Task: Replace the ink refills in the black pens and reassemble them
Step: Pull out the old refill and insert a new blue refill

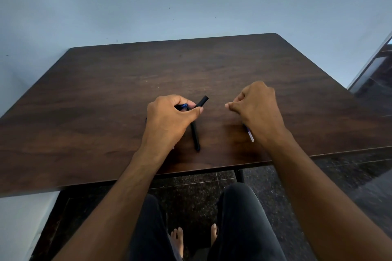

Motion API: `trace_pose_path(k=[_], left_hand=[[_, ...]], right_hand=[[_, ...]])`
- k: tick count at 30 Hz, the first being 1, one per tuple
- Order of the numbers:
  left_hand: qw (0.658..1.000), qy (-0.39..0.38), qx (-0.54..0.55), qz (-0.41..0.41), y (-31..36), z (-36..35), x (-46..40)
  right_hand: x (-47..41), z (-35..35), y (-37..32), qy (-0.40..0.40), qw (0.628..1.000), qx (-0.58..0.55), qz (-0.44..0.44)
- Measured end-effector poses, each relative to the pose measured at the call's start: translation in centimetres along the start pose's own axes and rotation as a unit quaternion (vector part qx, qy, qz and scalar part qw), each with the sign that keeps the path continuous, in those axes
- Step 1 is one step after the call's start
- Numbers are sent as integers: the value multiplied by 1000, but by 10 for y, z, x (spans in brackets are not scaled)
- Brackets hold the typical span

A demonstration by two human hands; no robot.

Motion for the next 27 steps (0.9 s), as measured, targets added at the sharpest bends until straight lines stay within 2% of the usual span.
trace_pose_path(k=[4,7,13,19,27], left_hand=[[1000,24,4,3,-9,19,0],[999,47,6,21,-23,39,3],[991,87,63,75,-51,63,14],[984,90,116,95,-62,64,20],[983,85,134,97,-67,63,22]], right_hand=[[18,-2,-26,-23,996,-68,44],[26,-14,-43,-57,995,-69,54],[38,-49,-79,-131,990,-16,57],[34,-87,-101,-130,985,105,52],[33,-97,-111,-171,969,177,12]])
Point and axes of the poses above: each hand's wrist, its own x-axis away from the middle knuckle, its own z-axis out of the back of the hand, y = z × x, the point moved 9 cm from there along -x, towards the middle knuckle, and after that the axes turned 8 degrees about -z, right-handed, at the moved point
